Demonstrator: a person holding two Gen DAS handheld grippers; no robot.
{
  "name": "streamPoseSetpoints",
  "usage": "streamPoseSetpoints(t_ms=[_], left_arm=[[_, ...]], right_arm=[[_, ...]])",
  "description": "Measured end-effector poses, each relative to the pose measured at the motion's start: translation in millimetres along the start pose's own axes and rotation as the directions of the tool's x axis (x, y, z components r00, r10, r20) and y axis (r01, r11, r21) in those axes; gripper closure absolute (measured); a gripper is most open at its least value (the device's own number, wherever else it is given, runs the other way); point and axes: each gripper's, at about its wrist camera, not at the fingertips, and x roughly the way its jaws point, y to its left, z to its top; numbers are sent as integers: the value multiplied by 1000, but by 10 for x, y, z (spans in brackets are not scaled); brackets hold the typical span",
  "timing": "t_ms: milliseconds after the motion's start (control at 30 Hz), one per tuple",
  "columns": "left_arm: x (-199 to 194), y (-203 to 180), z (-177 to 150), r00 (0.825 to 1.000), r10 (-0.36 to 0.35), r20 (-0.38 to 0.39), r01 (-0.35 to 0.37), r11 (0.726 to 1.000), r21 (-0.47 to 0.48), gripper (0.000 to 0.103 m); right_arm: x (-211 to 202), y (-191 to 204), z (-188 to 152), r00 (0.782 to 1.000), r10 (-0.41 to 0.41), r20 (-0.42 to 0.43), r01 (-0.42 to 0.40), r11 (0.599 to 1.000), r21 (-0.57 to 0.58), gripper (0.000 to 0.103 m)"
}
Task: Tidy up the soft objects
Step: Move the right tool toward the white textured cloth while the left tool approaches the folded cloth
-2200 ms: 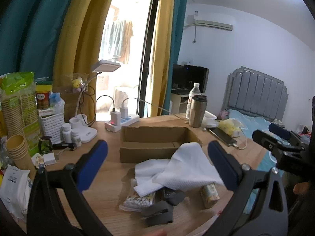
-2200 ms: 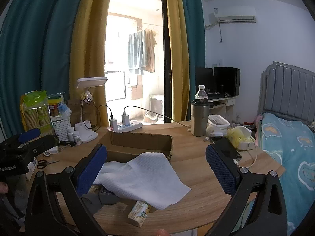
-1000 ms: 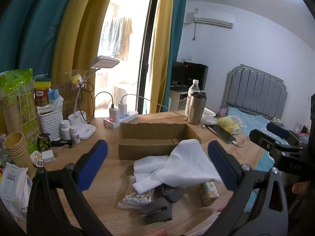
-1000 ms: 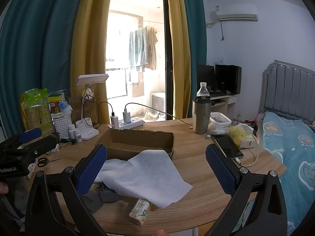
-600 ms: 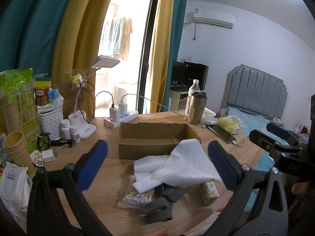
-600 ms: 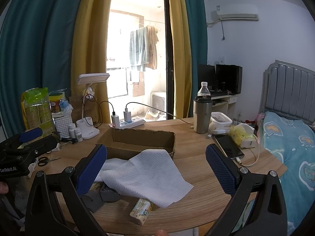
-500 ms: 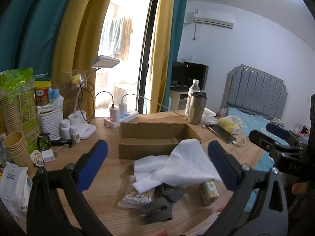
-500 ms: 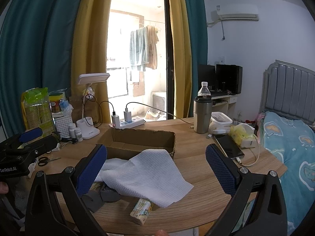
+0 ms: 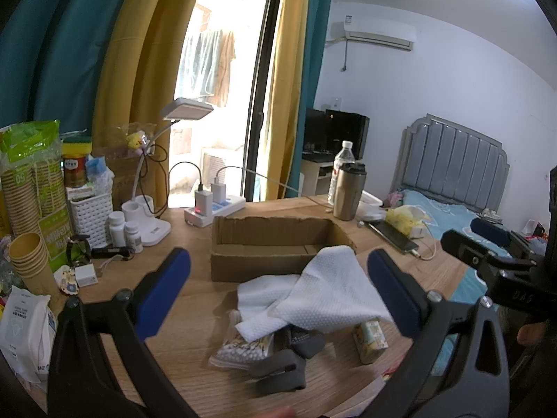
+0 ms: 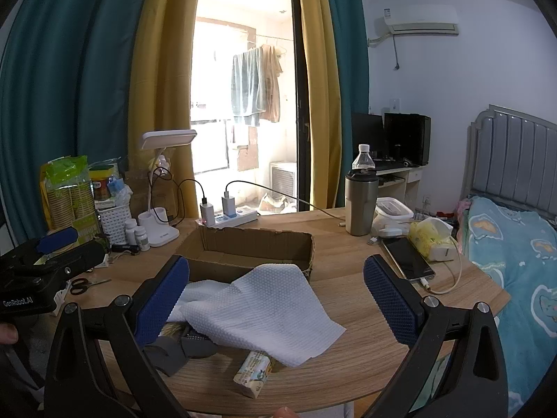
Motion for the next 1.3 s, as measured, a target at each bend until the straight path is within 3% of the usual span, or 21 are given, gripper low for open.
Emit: streamPoseSetpoints(t_ms=[233, 667, 1000, 1300], left_arm=[[-1, 6, -27, 1000, 4, 1, -4, 1000, -3, 0], [201, 129, -164, 998, 32, -59, -34, 999, -27, 0], [535, 292, -368, 987, 39, -156, -49, 997, -62, 0], [828, 384, -499, 974, 38, -223, -56, 996, -75, 0]], right_arm=[[42, 25, -6, 1000, 8, -16, -8, 1000, 1, 0], [368, 8, -153, 991, 47, -123, -46, 999, 13, 0], [864, 59, -478, 950, 109, -291, -102, 994, 39, 1], [1183, 16, -661, 921, 110, -375, -91, 994, 68, 1]])
